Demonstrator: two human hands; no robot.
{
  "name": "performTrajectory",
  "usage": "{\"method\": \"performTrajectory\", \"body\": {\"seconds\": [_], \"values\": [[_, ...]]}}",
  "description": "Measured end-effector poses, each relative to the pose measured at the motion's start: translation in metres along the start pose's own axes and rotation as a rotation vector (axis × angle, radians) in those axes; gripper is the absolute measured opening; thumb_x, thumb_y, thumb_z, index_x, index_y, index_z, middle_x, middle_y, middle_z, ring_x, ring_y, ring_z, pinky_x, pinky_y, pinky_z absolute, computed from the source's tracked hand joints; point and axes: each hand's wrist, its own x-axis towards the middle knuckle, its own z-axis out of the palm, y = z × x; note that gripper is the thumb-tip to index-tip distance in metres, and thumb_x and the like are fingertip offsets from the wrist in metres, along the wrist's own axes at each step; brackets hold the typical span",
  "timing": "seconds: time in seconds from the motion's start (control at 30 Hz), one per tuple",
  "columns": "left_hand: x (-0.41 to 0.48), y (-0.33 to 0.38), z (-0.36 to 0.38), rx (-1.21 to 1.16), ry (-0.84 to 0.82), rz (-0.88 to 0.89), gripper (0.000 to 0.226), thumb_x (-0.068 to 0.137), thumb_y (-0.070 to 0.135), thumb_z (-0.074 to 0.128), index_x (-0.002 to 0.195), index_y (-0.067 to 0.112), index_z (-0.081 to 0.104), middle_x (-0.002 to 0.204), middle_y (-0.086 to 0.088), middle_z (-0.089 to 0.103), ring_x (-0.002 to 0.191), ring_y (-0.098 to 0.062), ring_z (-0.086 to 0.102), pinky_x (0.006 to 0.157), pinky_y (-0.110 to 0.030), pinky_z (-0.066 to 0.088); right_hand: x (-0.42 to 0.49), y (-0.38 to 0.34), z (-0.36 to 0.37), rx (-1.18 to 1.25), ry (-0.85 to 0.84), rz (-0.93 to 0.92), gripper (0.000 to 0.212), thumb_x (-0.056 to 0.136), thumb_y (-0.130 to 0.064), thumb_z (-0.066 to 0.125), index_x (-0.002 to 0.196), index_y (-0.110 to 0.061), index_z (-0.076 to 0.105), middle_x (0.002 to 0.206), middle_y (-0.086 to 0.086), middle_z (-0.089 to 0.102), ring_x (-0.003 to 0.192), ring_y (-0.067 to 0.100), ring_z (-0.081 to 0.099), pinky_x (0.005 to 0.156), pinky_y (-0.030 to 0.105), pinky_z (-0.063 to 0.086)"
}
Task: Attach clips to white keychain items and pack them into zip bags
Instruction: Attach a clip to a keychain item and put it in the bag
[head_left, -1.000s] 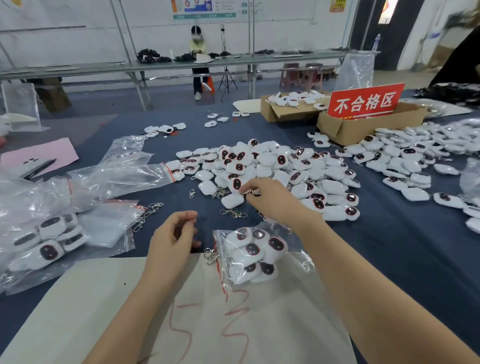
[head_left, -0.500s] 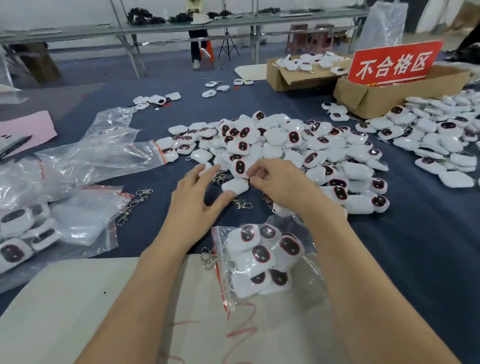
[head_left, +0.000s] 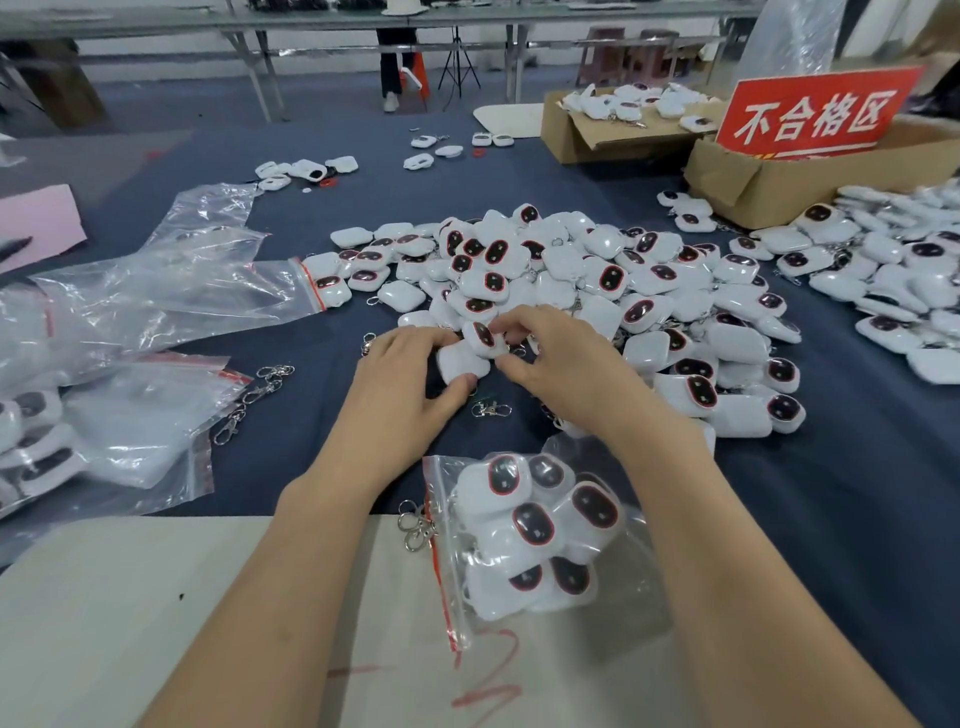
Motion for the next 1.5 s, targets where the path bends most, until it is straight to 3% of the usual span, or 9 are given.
{"method": "performTrajectory", "body": {"seconds": [0.17,0.3,0.5,0.77,0.9,1.13,1.23,1.33,1.5], "values": [[-0.001,-0.002,-0.001,-0.117,0.033,0.005,0.034,0.098,0.024,0.062,0.130,0.033,0.055,0.114,0.015,0.062,0.106,-0.004,0.048,0.094,-0.032,0.041,0.002,0.005,0.002,0.069,-0.017,-0.002,0.035,0.095,-0.035,0.063,0.128,-0.036,0.051,0.108,-0.017,0.060,0.073,-0.003,0.050,0.077,0.033,0.046],[-0.001,-0.003,-0.001,-0.197,0.041,-0.003,0.035,0.098,0.023,0.062,0.128,0.040,0.055,0.113,0.026,0.059,0.094,0.015,0.049,0.082,-0.011,0.036,0.001,0.005,0.000,0.066,-0.034,-0.043,0.048,0.095,-0.033,0.063,0.139,-0.041,0.047,0.116,-0.009,0.058,0.073,-0.002,0.048,0.083,0.034,0.048],[0.000,-0.002,-0.002,-0.302,0.100,-0.075,0.033,0.096,0.017,0.065,0.118,0.040,0.058,0.109,0.024,0.065,0.097,0.013,0.056,0.080,-0.001,0.039,0.000,0.005,-0.001,0.094,-0.046,-0.057,0.046,0.090,-0.036,0.070,0.131,-0.034,0.051,0.125,-0.004,0.056,0.085,0.007,0.051,0.090,0.037,0.050],[0.002,0.001,-0.006,-0.458,0.207,-0.097,0.036,0.092,0.005,0.065,0.091,0.041,0.061,0.105,0.015,0.066,0.092,-0.005,0.065,0.075,-0.009,0.045,-0.001,0.006,-0.006,0.236,-0.198,-0.042,0.050,0.076,-0.059,0.077,0.119,-0.046,0.058,0.114,-0.023,0.060,0.075,-0.019,0.051,0.078,0.020,0.040],[0.003,0.004,-0.009,-0.589,0.198,-0.075,0.034,0.091,-0.002,0.063,0.090,0.032,0.065,0.096,0.017,0.072,0.090,-0.013,0.068,0.076,-0.015,0.052,0.002,0.003,-0.002,0.316,-0.076,-0.062,0.046,0.088,-0.057,0.065,0.129,-0.037,0.059,0.118,-0.017,0.061,0.068,-0.022,0.048,0.079,0.021,0.040],[0.004,0.013,-0.008,-0.768,0.158,-0.110,0.033,0.098,0.015,0.065,0.125,0.034,0.063,0.098,0.009,0.076,0.088,-0.008,0.070,0.084,-0.026,0.058,0.007,-0.003,0.003,0.550,-0.006,-0.046,0.025,0.088,-0.038,0.075,0.109,-0.029,0.067,0.087,-0.009,0.076,0.071,-0.004,0.066,0.071,0.019,0.051],[0.003,0.014,-0.008,-0.851,0.102,-0.191,0.021,0.103,0.020,0.057,0.119,0.023,0.070,0.098,0.003,0.077,0.089,-0.011,0.071,0.088,-0.033,0.057,0.006,-0.001,0.005,0.679,0.002,0.025,0.028,0.087,-0.036,0.077,0.103,-0.018,0.064,0.080,-0.004,0.077,0.071,0.007,0.072,0.064,0.020,0.057],[0.002,0.016,-0.007,-0.758,0.065,-0.167,0.021,0.104,0.027,0.057,0.114,0.021,0.073,0.095,0.005,0.077,0.080,-0.004,0.066,0.078,-0.019,0.053,0.005,-0.001,0.009,0.685,-0.062,0.048,0.031,0.085,-0.038,0.078,0.097,-0.013,0.064,0.075,-0.004,0.077,0.071,0.006,0.073,0.064,0.016,0.056],[0.004,0.017,-0.007,-0.700,0.060,-0.194,0.022,0.104,0.023,0.054,0.114,0.016,0.073,0.096,0.003,0.076,0.075,-0.004,0.063,0.077,-0.022,0.054,0.006,0.001,0.008,0.809,-0.061,0.040,0.006,0.095,-0.027,0.068,0.098,-0.022,0.070,0.076,-0.001,0.074,0.074,0.010,0.071,0.073,0.023,0.060]]}}
